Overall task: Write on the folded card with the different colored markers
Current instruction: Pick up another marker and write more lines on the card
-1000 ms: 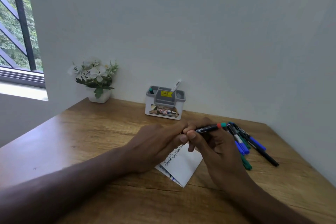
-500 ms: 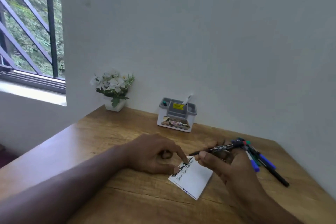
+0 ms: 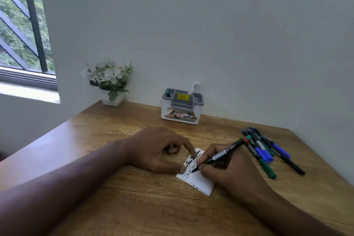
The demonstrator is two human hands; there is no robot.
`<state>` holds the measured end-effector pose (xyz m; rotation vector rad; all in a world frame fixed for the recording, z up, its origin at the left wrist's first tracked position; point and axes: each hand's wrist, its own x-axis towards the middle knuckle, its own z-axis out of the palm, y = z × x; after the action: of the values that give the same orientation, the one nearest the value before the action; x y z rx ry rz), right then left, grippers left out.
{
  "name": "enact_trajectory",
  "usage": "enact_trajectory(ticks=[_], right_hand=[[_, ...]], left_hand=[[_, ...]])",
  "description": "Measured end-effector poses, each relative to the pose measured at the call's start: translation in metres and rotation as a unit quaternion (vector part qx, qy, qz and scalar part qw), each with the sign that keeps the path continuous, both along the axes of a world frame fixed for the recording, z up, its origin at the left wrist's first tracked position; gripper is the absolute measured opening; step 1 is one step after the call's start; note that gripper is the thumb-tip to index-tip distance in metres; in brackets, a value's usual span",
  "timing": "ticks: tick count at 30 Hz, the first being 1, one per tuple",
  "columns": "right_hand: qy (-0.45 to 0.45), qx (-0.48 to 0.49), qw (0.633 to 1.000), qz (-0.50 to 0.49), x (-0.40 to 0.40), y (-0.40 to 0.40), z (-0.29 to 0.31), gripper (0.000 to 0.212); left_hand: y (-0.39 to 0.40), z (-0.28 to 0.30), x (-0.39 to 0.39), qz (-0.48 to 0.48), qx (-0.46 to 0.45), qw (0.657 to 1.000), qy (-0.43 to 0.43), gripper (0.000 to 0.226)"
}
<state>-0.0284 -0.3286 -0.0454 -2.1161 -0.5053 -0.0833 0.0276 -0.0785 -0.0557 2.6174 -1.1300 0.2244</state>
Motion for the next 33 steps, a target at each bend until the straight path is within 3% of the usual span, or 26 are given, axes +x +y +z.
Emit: enact_trajectory(ticks=[10, 33], right_hand=[[-0.008, -0.044, 0.999, 0.014, 0.003, -0.001, -0.006, 0.009], [0.002, -0.036, 0.999, -0.007, 0.012, -0.002, -0.011, 0.004]], left_hand=[[-0.002, 0.002, -0.002, 0.007, 0.008, 1.0, 0.014, 0.044], [-0.001, 0.002, -0.002, 0.006, 0.012, 0.999, 0.032, 0.044]])
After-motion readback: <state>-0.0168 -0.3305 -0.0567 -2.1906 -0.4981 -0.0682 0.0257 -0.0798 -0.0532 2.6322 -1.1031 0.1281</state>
